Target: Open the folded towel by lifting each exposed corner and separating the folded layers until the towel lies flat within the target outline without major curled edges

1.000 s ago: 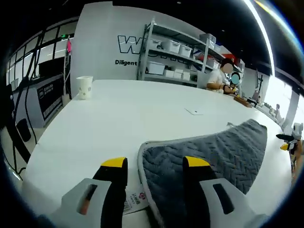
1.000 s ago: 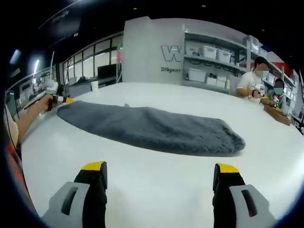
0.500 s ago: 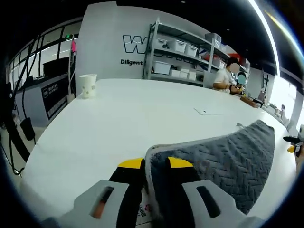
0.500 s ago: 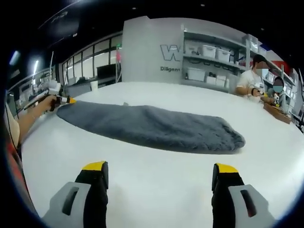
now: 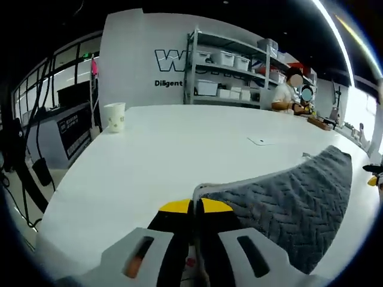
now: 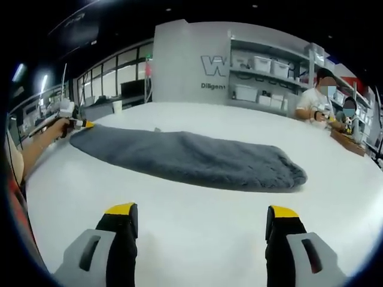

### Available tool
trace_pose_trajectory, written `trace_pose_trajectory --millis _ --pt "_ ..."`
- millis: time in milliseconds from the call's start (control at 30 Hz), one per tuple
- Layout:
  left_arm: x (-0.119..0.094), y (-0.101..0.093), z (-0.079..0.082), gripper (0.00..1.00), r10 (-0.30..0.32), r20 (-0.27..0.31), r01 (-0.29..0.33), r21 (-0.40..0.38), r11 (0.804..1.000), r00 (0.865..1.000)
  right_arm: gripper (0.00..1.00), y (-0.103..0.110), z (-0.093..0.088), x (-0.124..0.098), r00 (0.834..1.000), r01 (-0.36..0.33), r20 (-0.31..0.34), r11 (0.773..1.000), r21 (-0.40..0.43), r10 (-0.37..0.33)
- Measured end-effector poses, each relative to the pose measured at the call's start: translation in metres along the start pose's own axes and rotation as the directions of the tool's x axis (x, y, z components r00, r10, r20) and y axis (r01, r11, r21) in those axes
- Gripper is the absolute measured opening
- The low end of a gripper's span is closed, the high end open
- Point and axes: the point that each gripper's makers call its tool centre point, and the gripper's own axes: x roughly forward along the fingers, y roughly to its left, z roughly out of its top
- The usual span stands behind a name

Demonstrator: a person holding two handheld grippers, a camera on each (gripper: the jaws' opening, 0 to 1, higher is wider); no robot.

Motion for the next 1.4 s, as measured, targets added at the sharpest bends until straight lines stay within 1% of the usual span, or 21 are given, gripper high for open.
trace_pose_trajectory --millis 133,233,333,567,667,700,800,833,1000,1267,1400 --pt "-0.003 -0.004 0.003 0.03 0.004 0.008 -0.004 0.025 1.000 1.000 0.87 0.000 0.000 0.000 1.000 -0.001 -0.002 1.000 -0.005 0.001" --pt "-0.006 -0.008 0.005 0.03 0.005 0.013 -0.006 0.057 0.998 1.000 0.87 0.001 0.000 -0.001 1.000 0.000 -0.003 1.000 -0.007 0.000" --pt "-0.007 -0.007 0.006 0.03 0.035 0.014 -0.036 0.098 0.995 0.999 0.87 0.002 -0.001 0.000 1.000 -0.002 -0.005 1.000 -0.011 0.002" --pt "-0.001 -0.003 -0.002 0.03 0.055 0.000 -0.055 0.108 0.993 0.998 0.86 0.004 -0.001 -0.001 1.000 -0.008 -0.009 1.000 -0.020 0.008" --pt "0.000 -0.002 -0.002 0.04 0.058 0.001 -0.058 0.114 0.992 0.998 0.86 0.004 -0.002 -0.001 1.000 -0.007 -0.009 1.000 -0.020 0.007" --pt "0.000 -0.002 -0.002 0.05 0.058 0.001 -0.058 0.116 0.992 0.998 0.86 0.004 -0.002 -0.001 1.000 -0.007 -0.011 1.000 -0.022 0.006" --pt "0.001 -0.005 -0.003 0.11 0.042 0.003 -0.042 0.123 0.992 0.999 0.86 0.003 -0.004 -0.001 1.000 -0.005 -0.019 1.000 -0.029 0.005" --pt "0.001 -0.006 -0.004 0.12 0.040 0.002 -0.040 0.127 0.991 0.999 0.86 0.003 -0.004 -0.001 1.000 -0.005 -0.021 1.000 -0.031 0.005" --pt "0.000 -0.004 -0.004 0.11 0.057 0.005 -0.057 0.148 0.987 0.998 0.85 0.004 -0.005 0.001 1.000 -0.010 -0.024 0.999 -0.032 0.009" --pt "0.000 -0.001 -0.007 0.11 0.075 -0.005 -0.073 0.148 0.986 0.997 0.85 0.005 -0.005 0.002 0.999 -0.020 -0.026 0.999 -0.028 0.019" --pt "-0.003 0.000 -0.004 0.10 0.087 0.010 -0.087 0.146 0.985 0.996 0.85 0.005 -0.006 0.003 0.999 -0.022 -0.027 0.999 -0.028 0.021"
